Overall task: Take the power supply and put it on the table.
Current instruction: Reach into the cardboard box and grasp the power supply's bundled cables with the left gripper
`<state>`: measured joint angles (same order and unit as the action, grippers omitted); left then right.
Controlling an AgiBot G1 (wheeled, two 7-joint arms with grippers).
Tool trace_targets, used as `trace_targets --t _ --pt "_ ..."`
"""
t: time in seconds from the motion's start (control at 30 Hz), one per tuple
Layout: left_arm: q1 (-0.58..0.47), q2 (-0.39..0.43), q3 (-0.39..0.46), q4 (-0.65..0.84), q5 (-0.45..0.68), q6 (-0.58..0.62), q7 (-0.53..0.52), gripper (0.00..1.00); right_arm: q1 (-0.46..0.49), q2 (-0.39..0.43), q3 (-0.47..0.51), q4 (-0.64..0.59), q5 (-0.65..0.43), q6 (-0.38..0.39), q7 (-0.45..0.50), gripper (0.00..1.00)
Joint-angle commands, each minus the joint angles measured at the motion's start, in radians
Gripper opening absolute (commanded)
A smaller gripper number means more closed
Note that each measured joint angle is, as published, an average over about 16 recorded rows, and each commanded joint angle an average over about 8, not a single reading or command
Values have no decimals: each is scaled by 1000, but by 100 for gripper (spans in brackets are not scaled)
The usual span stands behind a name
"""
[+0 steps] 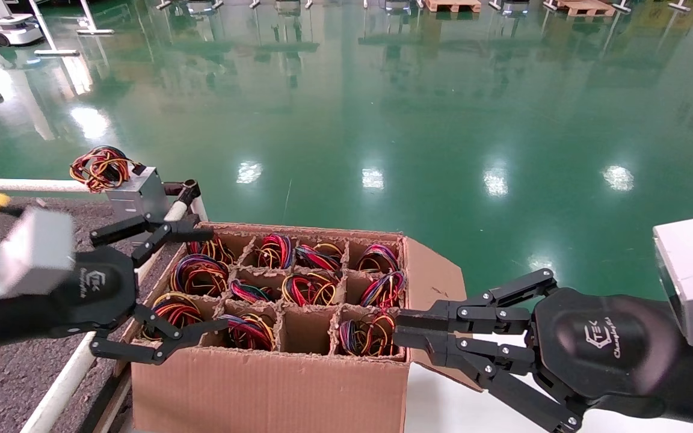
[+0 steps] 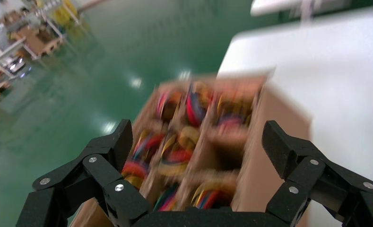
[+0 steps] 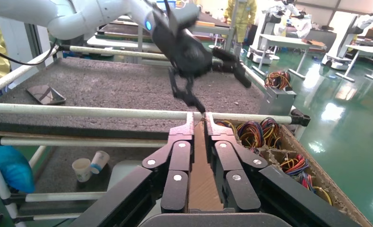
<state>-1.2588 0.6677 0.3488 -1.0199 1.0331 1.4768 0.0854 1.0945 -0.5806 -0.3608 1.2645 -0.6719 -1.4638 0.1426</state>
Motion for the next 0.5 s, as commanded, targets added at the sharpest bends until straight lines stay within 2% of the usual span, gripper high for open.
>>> trace_targets --t 0.03,0.27,0.47,0.5 --pt "-32 14 16 57 58 12 76 100 0 0 0 0 0 0 0 0" --pt "-125 75 64 256 173 50 293 100 0 0 0 0 0 0 0 0" --pt "-172 131 86 410 224 35 420 100 0 0 0 0 0 0 0 0" --pt "-179 140 88 433 229 31 431 100 0 0 0 0 0 0 0 11"
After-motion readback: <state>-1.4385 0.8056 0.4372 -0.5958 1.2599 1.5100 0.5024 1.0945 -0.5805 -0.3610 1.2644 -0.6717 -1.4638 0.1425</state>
